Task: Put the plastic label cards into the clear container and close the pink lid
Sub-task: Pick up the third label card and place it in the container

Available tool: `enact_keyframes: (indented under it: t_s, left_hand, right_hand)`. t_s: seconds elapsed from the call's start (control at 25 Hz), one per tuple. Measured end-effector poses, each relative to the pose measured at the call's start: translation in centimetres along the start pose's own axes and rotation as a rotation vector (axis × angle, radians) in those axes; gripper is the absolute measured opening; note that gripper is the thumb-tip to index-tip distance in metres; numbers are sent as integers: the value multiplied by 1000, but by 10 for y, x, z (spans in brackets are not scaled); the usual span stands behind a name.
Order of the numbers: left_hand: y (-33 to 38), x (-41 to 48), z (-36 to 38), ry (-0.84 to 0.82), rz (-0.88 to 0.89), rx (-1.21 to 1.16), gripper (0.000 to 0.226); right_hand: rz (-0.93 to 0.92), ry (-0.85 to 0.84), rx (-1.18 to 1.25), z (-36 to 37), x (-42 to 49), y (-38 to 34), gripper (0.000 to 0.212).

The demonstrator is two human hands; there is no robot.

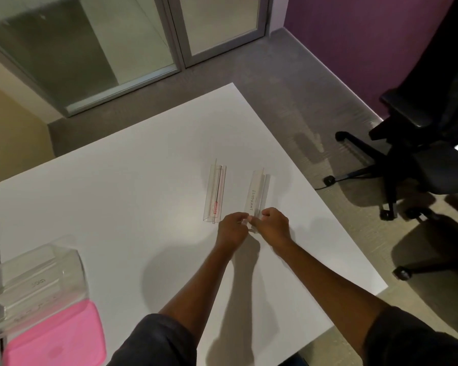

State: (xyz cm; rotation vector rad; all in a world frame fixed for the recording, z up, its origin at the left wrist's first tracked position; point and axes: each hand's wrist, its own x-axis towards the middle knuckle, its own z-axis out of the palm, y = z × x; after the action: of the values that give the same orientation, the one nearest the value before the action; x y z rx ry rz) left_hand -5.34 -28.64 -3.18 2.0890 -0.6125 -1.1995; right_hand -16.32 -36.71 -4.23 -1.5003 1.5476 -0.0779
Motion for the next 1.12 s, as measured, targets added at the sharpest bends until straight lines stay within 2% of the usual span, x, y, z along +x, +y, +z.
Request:
enact_keyframes:
  t_s: [0.08, 0.16, 0.36, 0.52, 0.64, 0.76, 0.96, 1.12]
  left_hand:
    - [1, 4, 2, 15, -19, -19, 34]
    - [3, 6, 3, 38, -50, -51, 33]
    - [6, 13, 7, 87, -69, -69, 36]
    - [10, 19, 9, 33, -67, -100, 33]
    - [16, 18, 10, -33, -95, -200, 30]
    - [22, 14, 12, -89, -90, -254, 22]
    - [22, 3, 11, -73, -94, -301, 14]
    - [18, -10, -6, -66, -58, -302, 13]
  right_hand:
    - [4, -14, -3, 0, 1, -2, 75]
    - [14, -19, -3, 0, 1, -3, 72]
    - [46, -43, 60, -11, 3, 3, 36]
    - [41, -82, 87, -25, 6, 12, 23]
    - [46, -151, 120, -39, 8, 15, 35]
    - [41, -204, 171, -50, 8, 17, 36]
    - [-30, -247, 133, -58, 1, 13, 67]
    - [-90, -275, 85, -55, -6, 1, 67]
